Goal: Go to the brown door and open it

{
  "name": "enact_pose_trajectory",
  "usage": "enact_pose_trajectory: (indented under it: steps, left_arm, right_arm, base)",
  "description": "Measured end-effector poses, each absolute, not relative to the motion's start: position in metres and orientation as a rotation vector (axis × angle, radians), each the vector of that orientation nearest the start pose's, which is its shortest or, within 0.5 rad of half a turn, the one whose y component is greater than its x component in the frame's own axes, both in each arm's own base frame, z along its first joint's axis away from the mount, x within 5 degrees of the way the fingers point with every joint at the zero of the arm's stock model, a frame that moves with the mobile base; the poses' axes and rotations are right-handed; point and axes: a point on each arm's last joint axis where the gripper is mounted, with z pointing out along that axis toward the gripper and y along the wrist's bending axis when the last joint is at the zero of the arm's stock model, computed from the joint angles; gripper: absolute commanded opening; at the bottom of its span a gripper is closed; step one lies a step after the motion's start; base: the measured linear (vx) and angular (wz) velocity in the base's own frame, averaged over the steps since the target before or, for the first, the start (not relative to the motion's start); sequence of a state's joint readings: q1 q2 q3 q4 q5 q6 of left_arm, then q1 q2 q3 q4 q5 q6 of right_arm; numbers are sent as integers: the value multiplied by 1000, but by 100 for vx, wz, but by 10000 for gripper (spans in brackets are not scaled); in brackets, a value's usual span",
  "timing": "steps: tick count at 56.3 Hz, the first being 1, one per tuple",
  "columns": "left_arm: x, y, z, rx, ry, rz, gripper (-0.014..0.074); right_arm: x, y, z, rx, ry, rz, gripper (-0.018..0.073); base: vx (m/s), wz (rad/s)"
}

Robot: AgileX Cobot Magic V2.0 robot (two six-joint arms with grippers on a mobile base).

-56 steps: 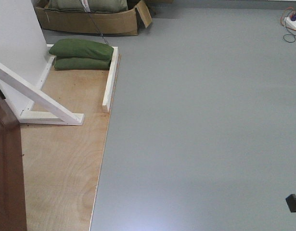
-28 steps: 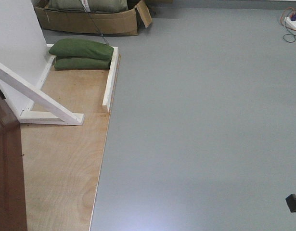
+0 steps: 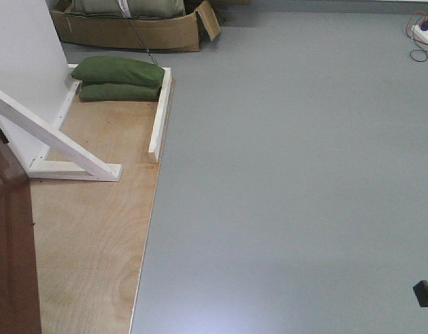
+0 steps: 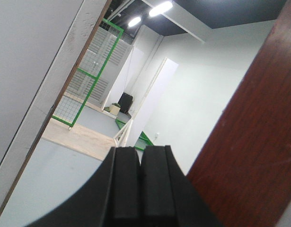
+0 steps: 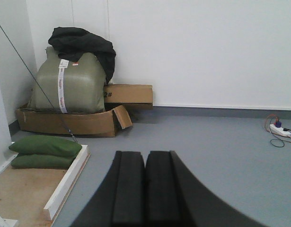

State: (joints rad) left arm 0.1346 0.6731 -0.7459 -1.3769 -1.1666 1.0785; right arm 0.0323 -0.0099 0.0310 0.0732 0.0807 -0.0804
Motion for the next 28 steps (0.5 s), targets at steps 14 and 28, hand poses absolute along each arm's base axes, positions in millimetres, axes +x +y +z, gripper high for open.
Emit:
enact_pose_trajectory:
  steps: [14, 28]
  left_arm:
    - [70, 90, 417, -1056, 812, 603, -3]
    - [75, 87, 419, -1005, 833, 526, -3]
  right_arm:
    - [57, 2, 196, -36, 1585, 24, 0]
    - [57, 2, 196, -36, 1585, 24, 0]
  base:
    - [0, 0]
    - [0, 0]
